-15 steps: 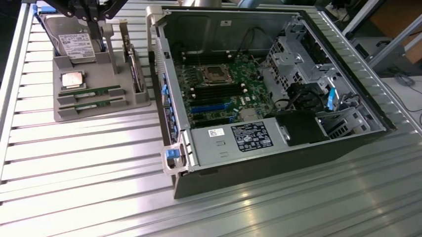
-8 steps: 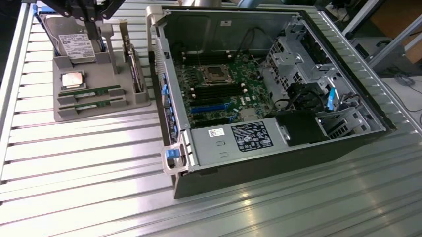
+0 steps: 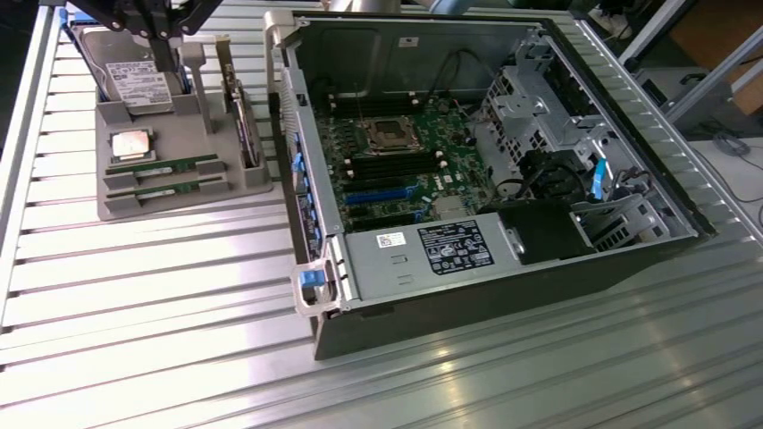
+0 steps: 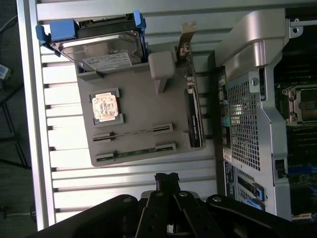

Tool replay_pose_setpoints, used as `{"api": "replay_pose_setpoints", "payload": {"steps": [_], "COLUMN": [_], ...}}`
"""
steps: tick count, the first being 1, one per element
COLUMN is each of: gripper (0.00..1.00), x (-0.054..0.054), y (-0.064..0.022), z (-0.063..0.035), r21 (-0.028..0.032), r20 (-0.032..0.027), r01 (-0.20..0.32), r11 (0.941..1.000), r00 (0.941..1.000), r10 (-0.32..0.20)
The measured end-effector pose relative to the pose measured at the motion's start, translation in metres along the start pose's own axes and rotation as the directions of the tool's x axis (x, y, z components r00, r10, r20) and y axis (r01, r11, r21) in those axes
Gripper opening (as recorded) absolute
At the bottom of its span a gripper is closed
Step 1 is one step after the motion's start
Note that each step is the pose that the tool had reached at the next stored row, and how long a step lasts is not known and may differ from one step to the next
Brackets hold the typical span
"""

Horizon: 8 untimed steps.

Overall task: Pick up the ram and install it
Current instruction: 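Reach for the ram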

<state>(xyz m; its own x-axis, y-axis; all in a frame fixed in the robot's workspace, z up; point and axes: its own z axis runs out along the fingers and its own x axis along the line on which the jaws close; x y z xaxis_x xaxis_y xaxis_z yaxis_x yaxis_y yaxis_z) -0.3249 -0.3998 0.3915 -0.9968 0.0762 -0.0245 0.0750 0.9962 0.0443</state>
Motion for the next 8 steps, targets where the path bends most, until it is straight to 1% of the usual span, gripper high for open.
{"api": "replay_pose_setpoints", "payload": {"steps": [8], "gripper": [0.11], "x": [0.0027], "y": [-0.0002], "z": [0.0002], "r21": [0.0], "r20": [0.0], "r01": [0.0], "r11": [1.0], "r00": [1.0], "r10": [0.0]}}
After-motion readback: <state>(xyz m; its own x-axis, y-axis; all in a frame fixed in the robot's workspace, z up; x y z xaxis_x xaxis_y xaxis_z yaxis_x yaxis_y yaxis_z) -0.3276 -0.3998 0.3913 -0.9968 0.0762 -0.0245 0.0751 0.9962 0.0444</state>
